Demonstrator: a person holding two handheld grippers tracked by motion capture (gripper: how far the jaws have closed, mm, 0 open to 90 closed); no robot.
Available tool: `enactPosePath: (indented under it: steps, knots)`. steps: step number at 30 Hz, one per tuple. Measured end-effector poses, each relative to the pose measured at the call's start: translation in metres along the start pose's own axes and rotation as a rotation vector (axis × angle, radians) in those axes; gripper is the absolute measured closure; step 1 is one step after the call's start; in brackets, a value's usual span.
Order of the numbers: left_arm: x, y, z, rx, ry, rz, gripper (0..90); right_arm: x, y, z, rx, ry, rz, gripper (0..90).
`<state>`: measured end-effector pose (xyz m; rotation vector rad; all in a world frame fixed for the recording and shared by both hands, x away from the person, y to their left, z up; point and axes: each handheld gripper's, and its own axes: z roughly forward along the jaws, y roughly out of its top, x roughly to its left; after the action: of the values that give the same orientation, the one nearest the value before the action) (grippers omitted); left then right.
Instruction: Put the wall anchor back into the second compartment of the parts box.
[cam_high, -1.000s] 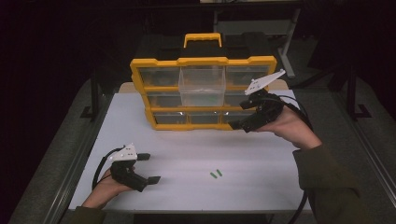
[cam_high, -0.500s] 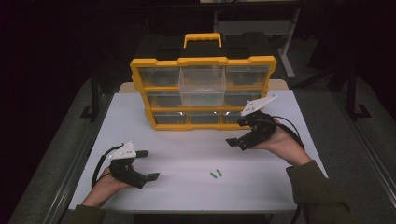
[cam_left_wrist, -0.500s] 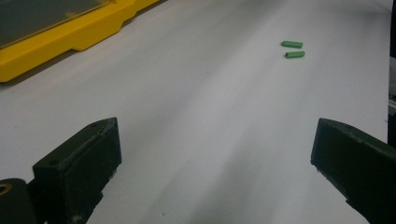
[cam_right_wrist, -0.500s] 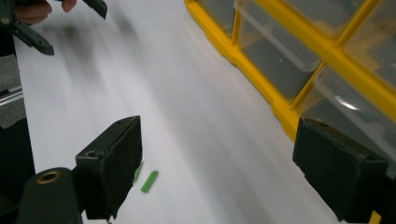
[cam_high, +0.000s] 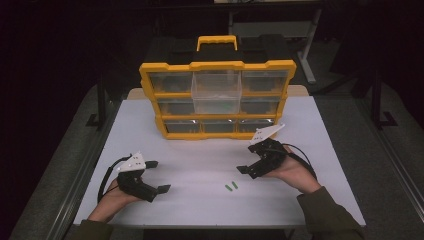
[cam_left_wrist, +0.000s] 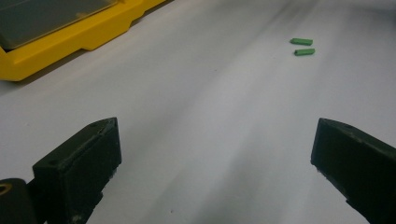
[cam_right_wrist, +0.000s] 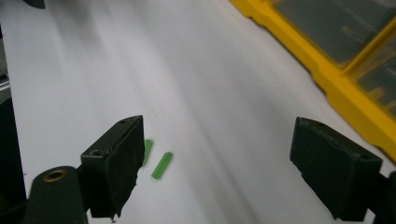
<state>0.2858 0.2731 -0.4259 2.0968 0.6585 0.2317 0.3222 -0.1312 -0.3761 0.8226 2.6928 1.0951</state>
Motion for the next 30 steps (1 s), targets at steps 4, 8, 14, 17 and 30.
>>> enactPosePath:
  steps: [4, 8, 14, 17, 30]
  knots:
    - [-0.002, 0.000, 0.000, -0.001, -0.005, -0.017, 1.5, 0.006, -0.006, 0.011, 0.014, 0.005, 0.006, 19.0]
    - [-0.002, -0.001, 0.001, 0.002, -0.008, -0.017, 1.5, 0.011, -0.010, 0.019, 0.031, -0.004, -0.001, 20.0]
    - [-0.002, -0.001, 0.001, 0.000, -0.010, -0.020, 1.5, 0.016, -0.015, 0.029, 0.048, 0.004, -0.004, 24.6]
    - [-0.002, -0.001, 0.001, 0.000, -0.011, -0.020, 1.5, 0.018, -0.016, 0.033, 0.062, 0.018, -0.004, 29.7]
    - [-0.002, -0.001, 0.001, 0.001, -0.011, -0.013, 1.5, 0.018, -0.022, 0.050, 0.128, 0.078, -0.048, 56.3]
